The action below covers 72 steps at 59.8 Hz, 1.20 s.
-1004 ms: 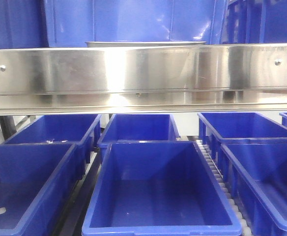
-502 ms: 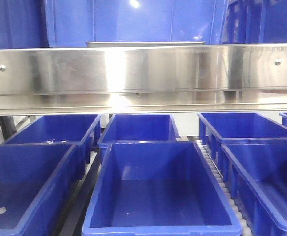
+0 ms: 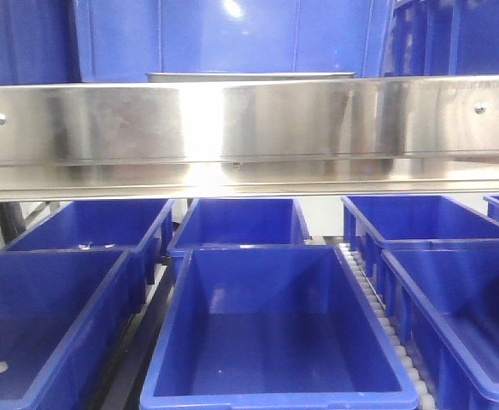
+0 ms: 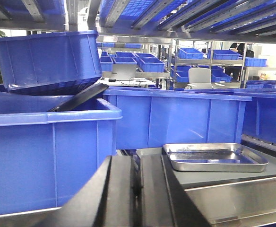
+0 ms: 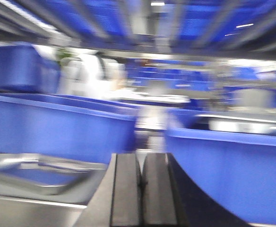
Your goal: Stack silver trays without gaps
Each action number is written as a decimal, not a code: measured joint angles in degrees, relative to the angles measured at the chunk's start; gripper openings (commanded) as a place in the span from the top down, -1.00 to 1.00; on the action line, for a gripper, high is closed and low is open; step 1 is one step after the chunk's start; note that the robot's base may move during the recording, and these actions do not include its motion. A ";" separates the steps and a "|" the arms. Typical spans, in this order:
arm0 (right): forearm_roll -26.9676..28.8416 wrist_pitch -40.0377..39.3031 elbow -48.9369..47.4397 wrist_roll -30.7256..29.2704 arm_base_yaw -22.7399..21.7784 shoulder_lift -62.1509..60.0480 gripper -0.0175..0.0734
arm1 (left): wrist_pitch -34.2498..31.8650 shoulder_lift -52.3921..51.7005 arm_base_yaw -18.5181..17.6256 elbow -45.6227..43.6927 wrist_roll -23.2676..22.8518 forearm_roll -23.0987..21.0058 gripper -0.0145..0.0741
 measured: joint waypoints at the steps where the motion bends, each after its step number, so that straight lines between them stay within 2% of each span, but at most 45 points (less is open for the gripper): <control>1: -0.19 -0.56 0.43 0.00 -0.71 0.00 0.79 | 0.00 0.00 0.00 0.00 0.00 0.00 0.69; 5: -0.48 -2.91 3.49 0.00 -3.81 0.00 0.79 | 0.00 0.00 0.00 0.00 0.00 0.00 0.69; 9: 0.52 -5.90 7.27 0.00 -4.74 0.11 0.79 | 0.00 0.00 0.00 0.00 0.00 0.00 0.69; 15: 4.07 -11.60 14.41 0.00 -4.83 0.11 0.79 | 0.00 0.00 0.00 0.00 0.00 0.00 0.69; 21: 7.58 -20.63 23.35 0.00 -4.83 0.11 0.79 | 0.00 0.00 0.00 0.00 0.00 0.00 0.69; 26: 8.85 -26.39 29.72 0.09 -4.83 0.17 0.79 | 0.00 0.00 0.00 0.00 0.00 0.00 0.69; 33: 9.34 -30.00 34.44 0.09 -4.83 0.17 0.79 | 0.00 0.00 0.00 0.00 0.00 0.00 0.69; 53: 9.48 -30.00 35.60 0.09 -4.83 0.17 0.79 | 0.00 0.00 0.00 0.00 0.00 0.00 0.69; 72: 9.48 -25.14 35.61 0.09 -4.83 0.17 0.79 | 0.00 0.00 0.00 0.00 0.00 0.00 0.69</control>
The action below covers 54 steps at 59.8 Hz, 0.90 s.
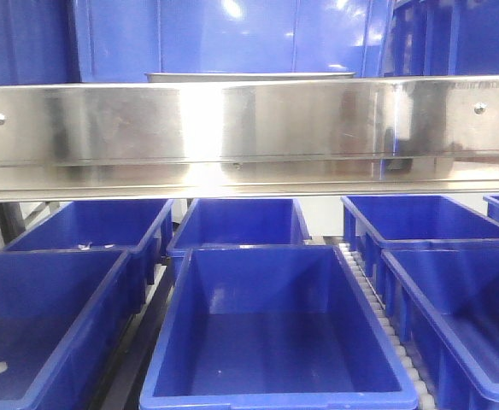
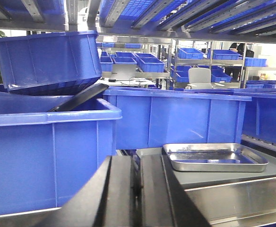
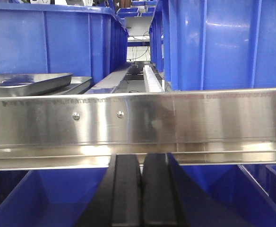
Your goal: Stack silver trays without gaps
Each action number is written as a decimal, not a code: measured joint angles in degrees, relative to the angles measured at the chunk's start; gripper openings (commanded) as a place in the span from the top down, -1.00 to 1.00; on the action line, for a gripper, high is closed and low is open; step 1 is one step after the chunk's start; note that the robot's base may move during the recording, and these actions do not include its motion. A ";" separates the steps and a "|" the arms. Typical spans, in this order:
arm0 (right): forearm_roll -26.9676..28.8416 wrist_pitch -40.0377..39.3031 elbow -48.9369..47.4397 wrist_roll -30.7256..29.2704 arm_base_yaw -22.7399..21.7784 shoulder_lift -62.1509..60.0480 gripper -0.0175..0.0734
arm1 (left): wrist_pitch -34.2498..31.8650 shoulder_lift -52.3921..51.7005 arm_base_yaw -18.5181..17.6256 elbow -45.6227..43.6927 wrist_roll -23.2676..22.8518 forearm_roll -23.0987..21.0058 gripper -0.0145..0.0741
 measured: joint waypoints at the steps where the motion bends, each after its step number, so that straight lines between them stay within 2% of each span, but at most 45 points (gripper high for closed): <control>1: 0.00 -0.11 0.00 0.00 0.00 0.00 0.79 | 0.00 0.00 0.00 0.00 0.00 0.00 0.69; 47: 0.10 -0.54 0.00 0.00 0.00 0.00 0.79 | 0.00 0.00 0.00 0.00 0.00 0.00 0.69; 51: 0.10 -0.54 0.00 0.00 0.00 0.00 0.79 | -0.02 0.00 1.03 0.00 0.00 0.00 0.69; 54: 0.10 -0.54 0.00 0.00 0.00 0.00 0.79 | -0.24 0.00 3.19 0.10 0.00 0.00 0.69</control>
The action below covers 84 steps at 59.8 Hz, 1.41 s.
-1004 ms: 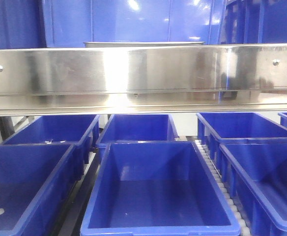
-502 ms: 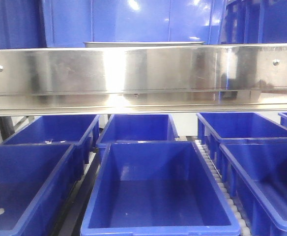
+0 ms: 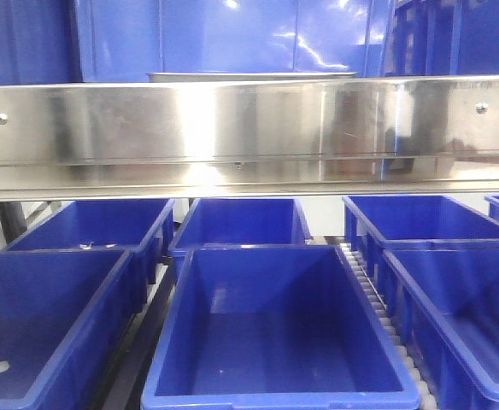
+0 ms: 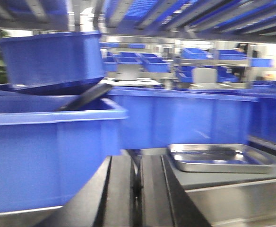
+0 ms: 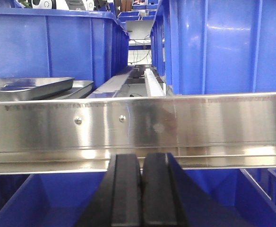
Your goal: Stack silver trays without gaps
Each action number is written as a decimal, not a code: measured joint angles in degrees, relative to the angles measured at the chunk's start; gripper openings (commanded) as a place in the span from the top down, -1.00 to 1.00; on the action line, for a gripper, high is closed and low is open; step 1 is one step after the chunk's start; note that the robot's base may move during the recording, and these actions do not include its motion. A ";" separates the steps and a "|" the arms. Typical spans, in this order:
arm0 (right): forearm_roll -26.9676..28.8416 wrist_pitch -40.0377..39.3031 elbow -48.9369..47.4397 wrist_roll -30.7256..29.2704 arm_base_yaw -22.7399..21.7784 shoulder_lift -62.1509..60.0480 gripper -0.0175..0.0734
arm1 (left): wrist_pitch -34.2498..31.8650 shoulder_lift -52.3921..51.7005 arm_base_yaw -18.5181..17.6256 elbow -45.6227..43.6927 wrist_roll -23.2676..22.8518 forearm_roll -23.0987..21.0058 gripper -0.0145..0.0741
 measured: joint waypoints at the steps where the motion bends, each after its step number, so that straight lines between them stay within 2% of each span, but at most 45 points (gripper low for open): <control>1: 0.00 0.00 0.00 0.00 0.00 0.00 0.79 | -0.12 0.00 0.71 0.00 0.00 -0.26 0.69; 8: 0.00 -0.03 0.00 0.00 0.00 0.00 0.79 | -0.68 0.00 9.76 0.29 1.46 -7.15 0.69; 11: 0.00 -0.03 0.00 0.00 0.00 0.00 0.79 | -1.49 0.00 13.96 1.10 5.00 -11.60 0.69; 14: 0.00 -0.03 0.00 0.00 0.00 0.00 0.79 | -3.01 0.00 19.31 2.77 11.31 -18.87 0.69; 18: 0.00 -0.03 0.00 0.00 0.00 0.00 0.79 | -5.97 0.00 25.82 6.16 22.98 -30.14 0.69; 20: 0.00 -0.03 0.00 0.00 0.00 0.00 0.79 | -7.20 0.00 28.08 7.82 26.18 -34.59 0.69; 24: 0.00 -0.03 0.00 0.00 0.00 0.00 0.79 | -9.53 0.00 31.86 11.35 29.62 -40.45 0.69; 28: 0.00 -0.03 0.00 0.00 0.00 0.00 0.79 | -11.47 0.00 34.25 15.05 31.12 -43.21 0.69; 34: 0.00 -0.03 0.00 0.00 0.00 0.00 0.79 | -14.40 0.00 35.36 20.64 31.83 -43.46 0.69; 48: 0.00 -0.03 0.00 0.00 0.00 0.00 0.79 | -21.39 0.00 35.33 30.50 32.06 -38.74 0.69; 53: 0.00 -0.03 0.00 0.00 0.00 0.00 0.79 | -23.19 0.00 33.78 32.81 30.42 -35.63 0.69; 63: 0.00 -0.13 0.00 0.03 0.00 0.00 0.79 | -27.87 0.00 27.75 34.90 26.59 -30.17 0.69; 72: 0.00 -0.25 0.00 0.03 0.00 0.00 0.79 | -30.02 0.00 26.77 34.90 25.98 -29.53 0.69; 84: 0.00 -0.49 0.00 0.03 0.00 0.00 0.79 | -30.63 0.00 29.40 35.04 25.74 -30.40 0.69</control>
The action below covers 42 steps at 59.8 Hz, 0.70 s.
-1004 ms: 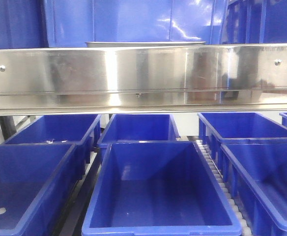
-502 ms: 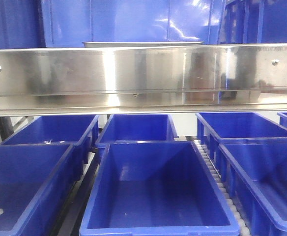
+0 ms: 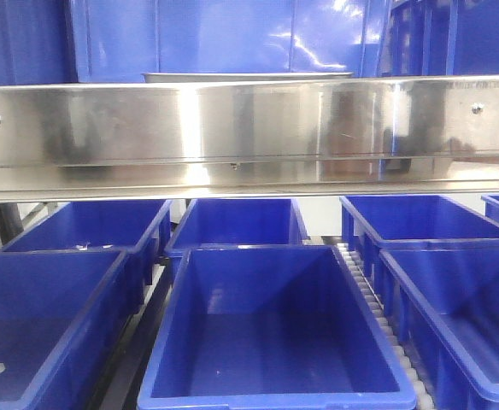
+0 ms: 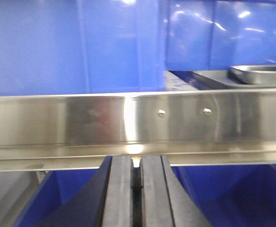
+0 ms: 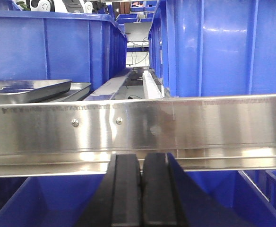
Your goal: Stack silver trays without gaps
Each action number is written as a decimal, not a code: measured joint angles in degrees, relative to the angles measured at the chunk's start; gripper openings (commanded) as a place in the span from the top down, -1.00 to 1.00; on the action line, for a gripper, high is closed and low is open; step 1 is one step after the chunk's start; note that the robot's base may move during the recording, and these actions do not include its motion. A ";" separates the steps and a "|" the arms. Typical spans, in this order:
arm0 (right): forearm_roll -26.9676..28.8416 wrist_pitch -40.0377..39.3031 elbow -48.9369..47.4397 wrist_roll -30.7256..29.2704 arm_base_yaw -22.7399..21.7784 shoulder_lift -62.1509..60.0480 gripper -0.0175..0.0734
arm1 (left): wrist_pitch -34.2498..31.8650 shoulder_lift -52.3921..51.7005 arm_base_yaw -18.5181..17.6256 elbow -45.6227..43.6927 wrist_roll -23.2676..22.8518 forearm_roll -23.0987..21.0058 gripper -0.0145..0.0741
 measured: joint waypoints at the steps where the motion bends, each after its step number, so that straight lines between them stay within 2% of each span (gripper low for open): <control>1: 0.00 0.00 0.00 0.00 0.00 0.00 0.79 | 0.00 0.00 0.23 0.00 0.00 -0.10 0.69; 42: 0.00 0.00 0.00 0.00 0.00 0.00 0.79 | -0.11 0.00 1.10 0.00 0.00 -0.44 0.69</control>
